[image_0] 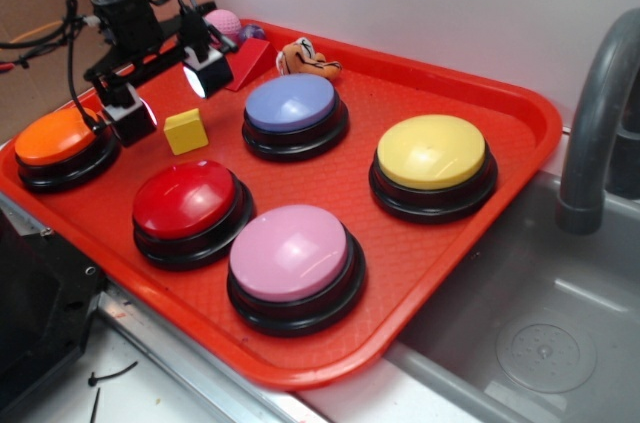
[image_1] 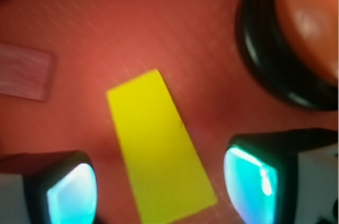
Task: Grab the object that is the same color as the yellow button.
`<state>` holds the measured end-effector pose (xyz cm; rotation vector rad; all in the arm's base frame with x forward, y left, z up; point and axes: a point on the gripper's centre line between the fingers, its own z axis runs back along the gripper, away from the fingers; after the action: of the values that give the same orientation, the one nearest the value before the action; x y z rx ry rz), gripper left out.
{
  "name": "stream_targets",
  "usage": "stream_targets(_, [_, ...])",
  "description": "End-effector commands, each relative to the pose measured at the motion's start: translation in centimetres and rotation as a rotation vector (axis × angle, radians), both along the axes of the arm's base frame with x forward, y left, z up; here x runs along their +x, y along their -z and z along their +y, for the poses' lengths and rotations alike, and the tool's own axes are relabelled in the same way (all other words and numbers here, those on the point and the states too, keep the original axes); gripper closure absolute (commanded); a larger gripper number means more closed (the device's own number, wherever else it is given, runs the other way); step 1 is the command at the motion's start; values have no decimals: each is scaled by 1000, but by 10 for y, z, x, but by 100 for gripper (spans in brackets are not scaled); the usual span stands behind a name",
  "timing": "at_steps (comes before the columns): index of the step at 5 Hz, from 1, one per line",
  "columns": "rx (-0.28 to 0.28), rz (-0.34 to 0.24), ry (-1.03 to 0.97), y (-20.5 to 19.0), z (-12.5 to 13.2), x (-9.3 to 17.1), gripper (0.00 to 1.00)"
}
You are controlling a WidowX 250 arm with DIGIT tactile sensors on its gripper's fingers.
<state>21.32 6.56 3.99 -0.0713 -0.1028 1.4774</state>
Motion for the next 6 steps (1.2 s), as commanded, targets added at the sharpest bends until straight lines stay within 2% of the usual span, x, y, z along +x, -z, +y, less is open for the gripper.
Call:
stream_targets(1, [-43, 2, -6, 12, 5, -1, 0])
stream_targets(2, [-51, 12, -19, 17, 5, -2, 0])
stream_targets(3, [-47, 0, -18, 18, 5, -2, 100])
stream_targets(5, [-31, -11, 54, 9, 4, 0, 100])
stream_targets(6, [14, -28, 210, -14, 5, 3, 100])
